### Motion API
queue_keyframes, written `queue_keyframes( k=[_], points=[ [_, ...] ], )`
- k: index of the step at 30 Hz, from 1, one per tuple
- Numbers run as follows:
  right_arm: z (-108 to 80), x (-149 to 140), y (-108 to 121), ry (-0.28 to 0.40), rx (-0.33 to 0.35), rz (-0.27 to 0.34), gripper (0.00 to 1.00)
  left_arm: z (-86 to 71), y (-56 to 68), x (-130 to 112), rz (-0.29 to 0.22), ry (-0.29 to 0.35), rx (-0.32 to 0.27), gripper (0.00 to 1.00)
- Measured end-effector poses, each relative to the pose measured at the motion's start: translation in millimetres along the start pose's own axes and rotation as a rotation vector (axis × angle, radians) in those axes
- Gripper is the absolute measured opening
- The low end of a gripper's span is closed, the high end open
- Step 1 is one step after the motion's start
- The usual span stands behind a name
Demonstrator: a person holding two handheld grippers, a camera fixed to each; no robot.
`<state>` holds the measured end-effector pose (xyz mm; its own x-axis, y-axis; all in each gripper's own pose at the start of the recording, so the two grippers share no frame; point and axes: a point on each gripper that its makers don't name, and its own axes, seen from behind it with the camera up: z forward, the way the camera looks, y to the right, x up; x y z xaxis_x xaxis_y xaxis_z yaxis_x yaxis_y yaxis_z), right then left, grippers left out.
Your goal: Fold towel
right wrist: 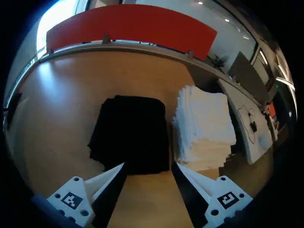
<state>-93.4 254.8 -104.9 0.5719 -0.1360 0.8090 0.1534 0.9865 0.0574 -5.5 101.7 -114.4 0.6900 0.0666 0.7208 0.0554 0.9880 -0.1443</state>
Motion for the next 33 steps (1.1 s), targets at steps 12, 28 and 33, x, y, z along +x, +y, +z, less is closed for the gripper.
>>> queue_keyframes(
  k=[12, 28, 33],
  points=[
    [-37.2, 80, -62, 0.269, 0.063, 0.063, 0.86, 6.4, -1.4, 38, 0.007, 0.086, -0.005, 0.88],
    [-107.7, 202, -151, 0.648, 0.156, 0.168, 0.87, 4.3, -8.1, 98, -0.020, 0.263, 0.011, 0.88],
    [-121.3, 221, -173, 0.715, 0.159, 0.164, 0.87, 1.3, -12.5, 111, -0.041, 0.314, 0.020, 0.88]
  ],
)
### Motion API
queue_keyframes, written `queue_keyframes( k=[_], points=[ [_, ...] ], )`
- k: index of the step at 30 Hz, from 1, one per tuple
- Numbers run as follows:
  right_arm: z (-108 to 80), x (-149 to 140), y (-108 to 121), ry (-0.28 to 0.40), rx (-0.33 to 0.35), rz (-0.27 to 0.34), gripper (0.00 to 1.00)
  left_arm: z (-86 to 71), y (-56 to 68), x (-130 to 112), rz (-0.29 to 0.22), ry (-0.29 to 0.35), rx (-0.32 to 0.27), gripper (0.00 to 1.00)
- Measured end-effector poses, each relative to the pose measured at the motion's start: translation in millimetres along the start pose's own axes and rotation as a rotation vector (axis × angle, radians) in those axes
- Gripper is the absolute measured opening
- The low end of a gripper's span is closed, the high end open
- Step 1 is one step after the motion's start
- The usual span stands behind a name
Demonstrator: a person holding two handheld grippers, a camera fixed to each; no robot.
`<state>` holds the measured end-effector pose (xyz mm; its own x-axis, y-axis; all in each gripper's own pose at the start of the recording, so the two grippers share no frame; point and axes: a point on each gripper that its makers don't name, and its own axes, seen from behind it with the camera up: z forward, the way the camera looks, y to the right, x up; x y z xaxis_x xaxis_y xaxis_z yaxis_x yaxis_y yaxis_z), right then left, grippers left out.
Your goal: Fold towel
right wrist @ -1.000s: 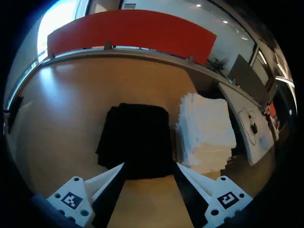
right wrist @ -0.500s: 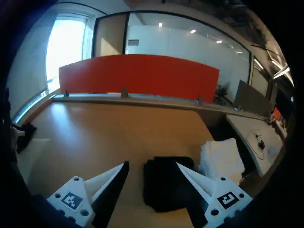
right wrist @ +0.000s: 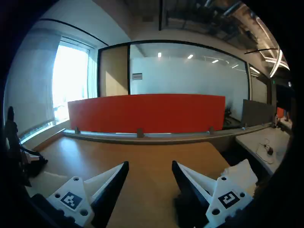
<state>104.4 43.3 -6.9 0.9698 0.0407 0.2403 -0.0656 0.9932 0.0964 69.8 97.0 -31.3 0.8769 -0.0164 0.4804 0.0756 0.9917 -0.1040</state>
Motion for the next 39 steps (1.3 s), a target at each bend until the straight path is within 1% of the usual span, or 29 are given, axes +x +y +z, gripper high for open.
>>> queue_keyframes(
  k=[5, 11, 14, 17, 29, 35, 39],
  points=[
    [3.6, 10, -19, 0.042, -0.006, -0.036, 0.87, 0.7, -1.4, 16, -0.004, 0.057, 0.006, 0.88],
    [8.7, 23, -32, 0.079, -0.051, -0.072, 0.87, 1.8, -3.4, 30, -0.005, 0.117, 0.014, 0.88],
    [10.5, 25, -41, 0.089, -0.059, -0.096, 0.87, 1.4, -4.6, 35, -0.016, 0.140, 0.012, 0.88],
    [12.1, 27, -49, 0.089, -0.062, -0.104, 0.87, 0.3, -7.7, 40, -0.021, 0.167, 0.018, 0.88],
    [16.8, 27, -73, 0.087, -0.041, -0.078, 0.87, -5.0, -23.5, 47, -0.027, 0.266, 0.070, 0.88],
    [20.3, 24, -79, 0.080, -0.033, -0.065, 0.87, -4.3, -30.3, 46, 0.006, 0.315, 0.098, 0.88],
    [22.0, 24, -80, 0.081, -0.037, -0.063, 0.87, 0.2, -33.7, 41, 0.018, 0.339, 0.106, 0.88]
  ],
)
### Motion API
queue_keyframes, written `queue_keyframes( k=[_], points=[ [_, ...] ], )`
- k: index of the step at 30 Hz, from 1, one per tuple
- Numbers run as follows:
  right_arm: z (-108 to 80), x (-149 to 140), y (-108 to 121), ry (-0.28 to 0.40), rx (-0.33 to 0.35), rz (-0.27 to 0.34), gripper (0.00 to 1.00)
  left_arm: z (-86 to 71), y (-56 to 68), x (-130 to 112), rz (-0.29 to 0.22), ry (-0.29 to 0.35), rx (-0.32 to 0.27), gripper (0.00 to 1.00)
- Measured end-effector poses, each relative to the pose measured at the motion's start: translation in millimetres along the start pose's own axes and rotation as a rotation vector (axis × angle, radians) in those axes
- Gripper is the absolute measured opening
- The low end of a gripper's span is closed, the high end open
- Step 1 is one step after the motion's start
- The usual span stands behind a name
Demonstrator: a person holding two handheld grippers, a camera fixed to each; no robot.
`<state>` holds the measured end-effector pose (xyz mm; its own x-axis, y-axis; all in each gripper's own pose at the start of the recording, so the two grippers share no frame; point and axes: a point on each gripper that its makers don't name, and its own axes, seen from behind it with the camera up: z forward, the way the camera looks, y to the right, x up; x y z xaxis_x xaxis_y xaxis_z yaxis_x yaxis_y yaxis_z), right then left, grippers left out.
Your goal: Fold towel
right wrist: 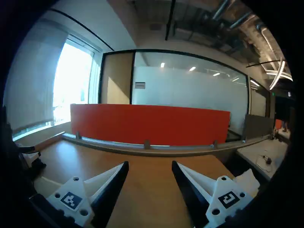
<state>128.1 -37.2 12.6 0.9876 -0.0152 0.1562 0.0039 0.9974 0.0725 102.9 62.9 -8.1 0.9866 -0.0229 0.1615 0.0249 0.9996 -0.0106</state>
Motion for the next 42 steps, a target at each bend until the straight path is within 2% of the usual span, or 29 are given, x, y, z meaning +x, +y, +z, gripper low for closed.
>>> queue_keyframes(
  k=[14, 23, 32, 42],
  points=[
    [5.9, -10, -3, 0.012, -0.027, 0.000, 0.87, 12.5, -12.7, -29, 0.021, 0.069, 0.001, 0.88],
    [10.9, -29, -6, 0.015, -0.033, -0.001, 0.87, 19.0, -30.6, -53, 0.053, 0.106, 0.013, 0.88],
    [13.5, -50, -3, 0.013, -0.049, -0.003, 0.87, 21.1, -49.4, -77, 0.062, 0.135, 0.023, 0.88],
    [15.5, -62, -8, 0.009, -0.047, -0.021, 0.87, 19.8, -58.2, -87, 0.054, 0.168, 0.019, 0.88]
  ],
)
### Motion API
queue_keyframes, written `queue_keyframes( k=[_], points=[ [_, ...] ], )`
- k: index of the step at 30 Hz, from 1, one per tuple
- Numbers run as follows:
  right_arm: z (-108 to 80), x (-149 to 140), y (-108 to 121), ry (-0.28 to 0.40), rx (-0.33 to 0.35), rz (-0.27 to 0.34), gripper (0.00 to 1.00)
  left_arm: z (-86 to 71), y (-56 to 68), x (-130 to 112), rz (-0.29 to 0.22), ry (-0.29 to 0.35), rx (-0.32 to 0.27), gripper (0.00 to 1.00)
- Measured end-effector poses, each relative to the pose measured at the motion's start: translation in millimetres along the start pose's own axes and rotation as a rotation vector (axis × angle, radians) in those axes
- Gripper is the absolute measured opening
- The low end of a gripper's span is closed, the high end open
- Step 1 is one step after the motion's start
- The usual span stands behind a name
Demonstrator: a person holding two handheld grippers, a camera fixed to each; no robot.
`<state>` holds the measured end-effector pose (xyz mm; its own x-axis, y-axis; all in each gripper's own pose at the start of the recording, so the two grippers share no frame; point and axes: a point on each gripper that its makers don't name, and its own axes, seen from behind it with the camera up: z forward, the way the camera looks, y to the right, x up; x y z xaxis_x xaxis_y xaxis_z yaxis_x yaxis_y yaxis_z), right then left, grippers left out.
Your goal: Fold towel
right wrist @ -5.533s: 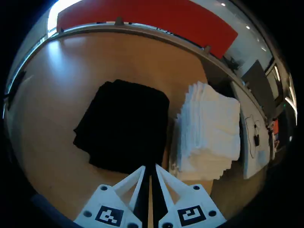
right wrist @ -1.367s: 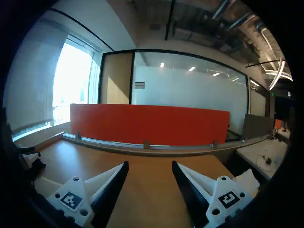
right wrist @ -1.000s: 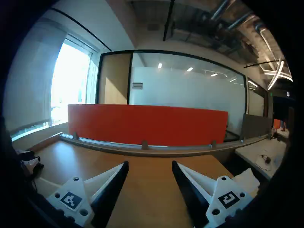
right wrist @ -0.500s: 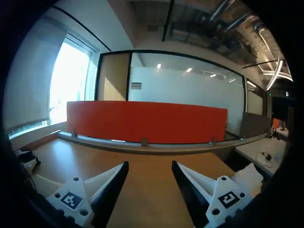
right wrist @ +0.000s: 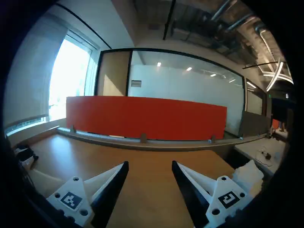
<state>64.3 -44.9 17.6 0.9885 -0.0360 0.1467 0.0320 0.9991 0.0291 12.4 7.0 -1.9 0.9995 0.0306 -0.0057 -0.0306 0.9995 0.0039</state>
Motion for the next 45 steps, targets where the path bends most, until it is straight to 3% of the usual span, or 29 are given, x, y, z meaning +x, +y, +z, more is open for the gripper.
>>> queue_keyframes(
  k=[11, 26, 38, 45],
  points=[
    [-2.5, -7, -5, -0.008, 0.007, -0.010, 0.87, -0.9, -6.3, -8, -0.032, 0.003, 0.005, 0.88],
    [-1.7, -6, 0, 0.000, 0.010, 0.002, 0.87, 2.2, -4.9, -11, -0.031, -0.005, -0.006, 0.88],
    [-0.6, -2, 34, 0.042, -0.038, 0.057, 0.87, 2.8, -4.7, -11, -0.031, -0.005, -0.006, 0.88],
    [-2.1, -13, 57, 0.069, -0.061, 0.096, 0.87, 2.5, -4.1, -10, -0.031, -0.005, -0.006, 0.88]
  ],
)
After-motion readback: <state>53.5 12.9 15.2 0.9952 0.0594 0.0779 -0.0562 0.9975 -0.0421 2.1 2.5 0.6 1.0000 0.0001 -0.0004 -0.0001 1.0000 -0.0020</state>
